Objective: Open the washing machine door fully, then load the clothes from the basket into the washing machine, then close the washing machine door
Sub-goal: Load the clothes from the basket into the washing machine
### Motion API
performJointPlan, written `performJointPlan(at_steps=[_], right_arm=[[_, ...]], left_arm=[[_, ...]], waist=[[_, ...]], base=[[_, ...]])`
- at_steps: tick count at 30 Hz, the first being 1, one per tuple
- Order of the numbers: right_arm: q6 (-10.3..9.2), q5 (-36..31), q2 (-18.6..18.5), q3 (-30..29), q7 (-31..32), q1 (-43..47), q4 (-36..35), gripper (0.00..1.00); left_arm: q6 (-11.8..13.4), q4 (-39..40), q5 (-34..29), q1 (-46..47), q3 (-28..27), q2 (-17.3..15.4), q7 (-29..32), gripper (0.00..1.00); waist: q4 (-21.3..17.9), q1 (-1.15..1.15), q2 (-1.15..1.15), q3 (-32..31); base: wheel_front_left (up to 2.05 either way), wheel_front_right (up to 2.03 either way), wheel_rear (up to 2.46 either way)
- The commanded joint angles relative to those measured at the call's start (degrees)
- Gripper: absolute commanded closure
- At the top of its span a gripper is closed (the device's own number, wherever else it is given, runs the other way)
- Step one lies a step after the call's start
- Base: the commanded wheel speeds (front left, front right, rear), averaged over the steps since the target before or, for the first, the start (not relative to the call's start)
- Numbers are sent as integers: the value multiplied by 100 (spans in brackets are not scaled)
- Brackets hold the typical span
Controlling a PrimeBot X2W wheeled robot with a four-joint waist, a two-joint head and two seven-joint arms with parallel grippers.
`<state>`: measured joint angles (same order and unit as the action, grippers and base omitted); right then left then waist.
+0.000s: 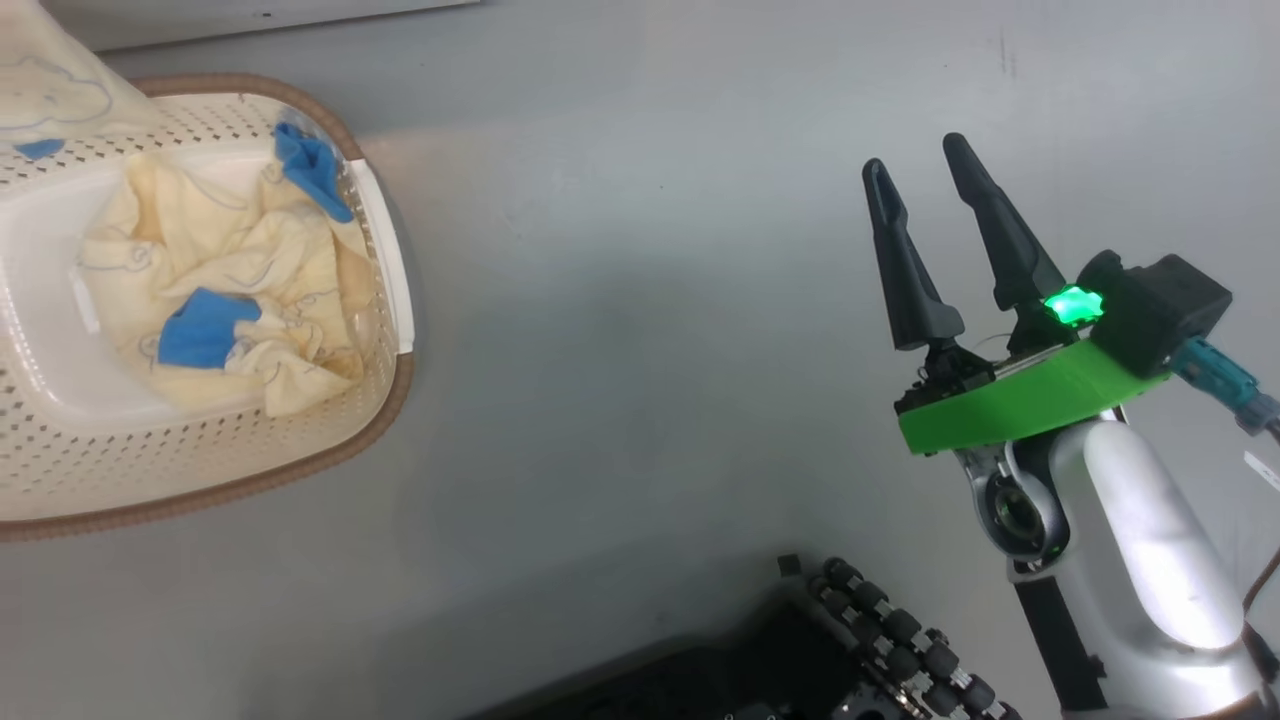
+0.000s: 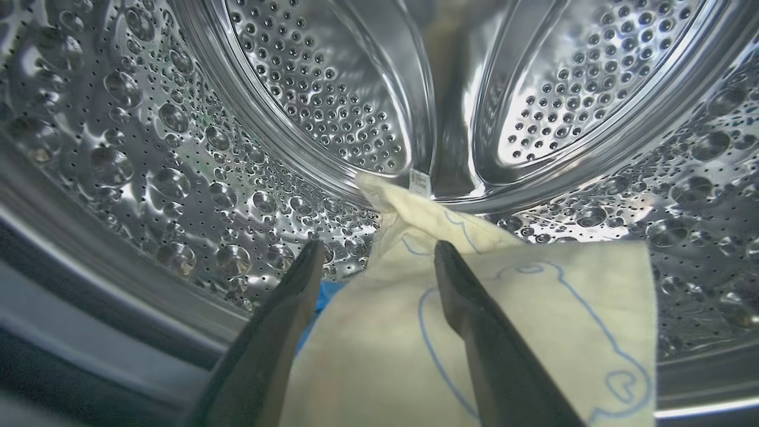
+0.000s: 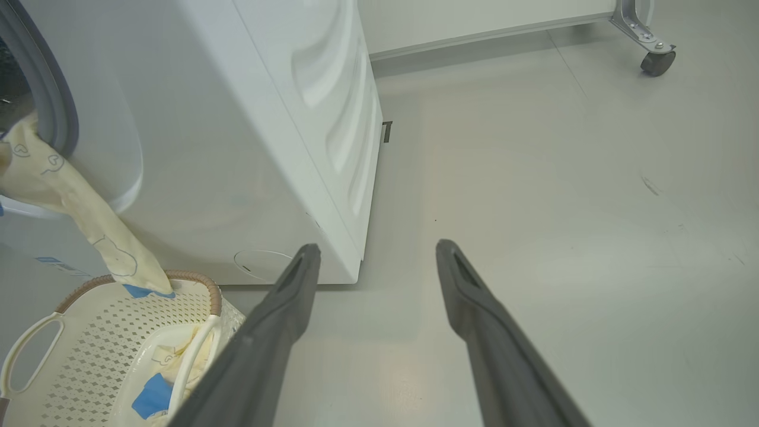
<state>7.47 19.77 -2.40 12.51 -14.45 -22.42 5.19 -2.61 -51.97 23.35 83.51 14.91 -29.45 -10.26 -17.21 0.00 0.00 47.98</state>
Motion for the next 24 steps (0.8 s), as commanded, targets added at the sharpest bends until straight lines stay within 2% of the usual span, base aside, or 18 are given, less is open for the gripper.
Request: performJointPlan(at_steps=[1, 5, 9, 19, 24], right_arm=[[2, -30, -48, 34, -54, 106, -141, 0], [2, -178, -48, -149, -54, 111, -141, 0], [2, -366, -48, -380, -54, 154, -132, 0], [2, -845, -48, -757, -54, 276, -56, 0], [2, -1023, -48, -877, -54, 399, 42, 0]], left_arm=[[89, 62, 58, -264, -112, -206, -23, 0], [130, 325, 252, -842, -241, 1, -311, 0], [252, 929, 297, -1560, -328, 194, -445, 0], [900, 3400, -41, -3953, -610, 791, -473, 0], [1069, 4238, -206, -5034, -699, 1074, -473, 0]], waist=[[61, 0, 0, -68], [204, 0, 0, -241], [410, 0, 0, -452], [818, 0, 0, -1122], [963, 0, 0, -1477]], base=[[0, 0, 0], [0, 0, 0], [0, 0, 0], [0, 0, 0], [0, 0, 0]])
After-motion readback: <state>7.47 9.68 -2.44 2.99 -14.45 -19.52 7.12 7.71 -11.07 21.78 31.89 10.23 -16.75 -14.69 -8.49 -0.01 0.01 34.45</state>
